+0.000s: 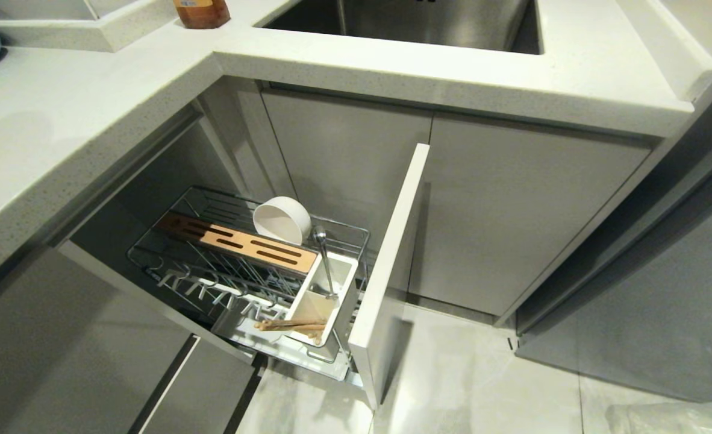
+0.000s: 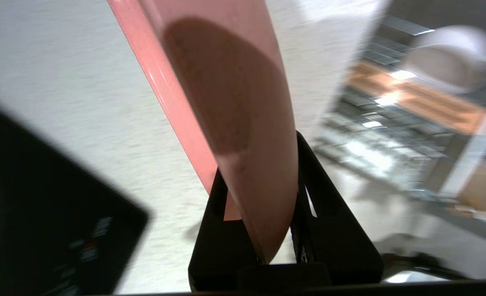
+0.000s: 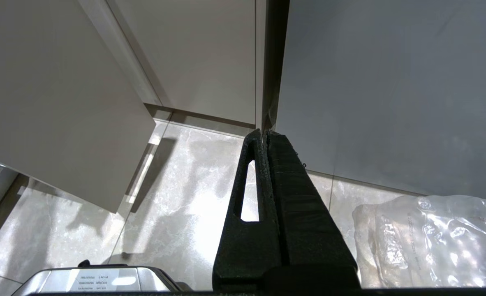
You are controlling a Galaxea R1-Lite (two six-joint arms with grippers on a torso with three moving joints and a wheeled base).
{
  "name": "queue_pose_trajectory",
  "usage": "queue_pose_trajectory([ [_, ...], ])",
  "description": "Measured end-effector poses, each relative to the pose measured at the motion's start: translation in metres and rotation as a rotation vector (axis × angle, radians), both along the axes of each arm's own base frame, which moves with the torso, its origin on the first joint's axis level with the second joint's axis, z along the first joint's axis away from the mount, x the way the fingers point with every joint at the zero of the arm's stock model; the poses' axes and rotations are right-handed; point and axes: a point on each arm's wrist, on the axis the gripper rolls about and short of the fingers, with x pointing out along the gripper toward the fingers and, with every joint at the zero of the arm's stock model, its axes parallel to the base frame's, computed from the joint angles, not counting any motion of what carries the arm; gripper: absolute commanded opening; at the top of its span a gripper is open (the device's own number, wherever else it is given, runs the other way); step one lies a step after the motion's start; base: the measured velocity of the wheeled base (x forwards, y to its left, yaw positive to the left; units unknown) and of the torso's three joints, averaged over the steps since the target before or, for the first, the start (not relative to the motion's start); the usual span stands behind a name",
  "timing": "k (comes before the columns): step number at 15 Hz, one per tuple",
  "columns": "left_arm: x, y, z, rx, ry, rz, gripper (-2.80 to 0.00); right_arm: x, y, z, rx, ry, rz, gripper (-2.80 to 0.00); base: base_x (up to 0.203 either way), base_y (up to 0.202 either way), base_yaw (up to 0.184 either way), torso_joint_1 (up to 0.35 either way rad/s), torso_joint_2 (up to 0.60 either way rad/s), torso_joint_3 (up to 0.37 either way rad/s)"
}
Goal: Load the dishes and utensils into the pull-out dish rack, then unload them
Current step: Take the plate out of the cupboard
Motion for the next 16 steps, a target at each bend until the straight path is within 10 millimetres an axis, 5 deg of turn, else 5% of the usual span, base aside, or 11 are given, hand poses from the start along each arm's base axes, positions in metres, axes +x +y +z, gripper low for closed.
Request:
queue_pose_trajectory([
  [10, 0.083, 0.028, -0.021, 0.203, 0.234, 0.454, -2.8, 0.0, 0.0, 0.0, 0.0, 0.0, 0.0, -2.8, 0.0, 0.0, 0.0, 0.0, 0.0, 0.0],
  [16, 0.125, 0.041, -0.038, 0.245, 0.313, 0.545, -2.8, 0.0, 0.0, 0.0, 0.0, 0.0, 0.0, -2.8, 0.0, 0.0, 0.0, 0.0, 0.0, 0.0],
])
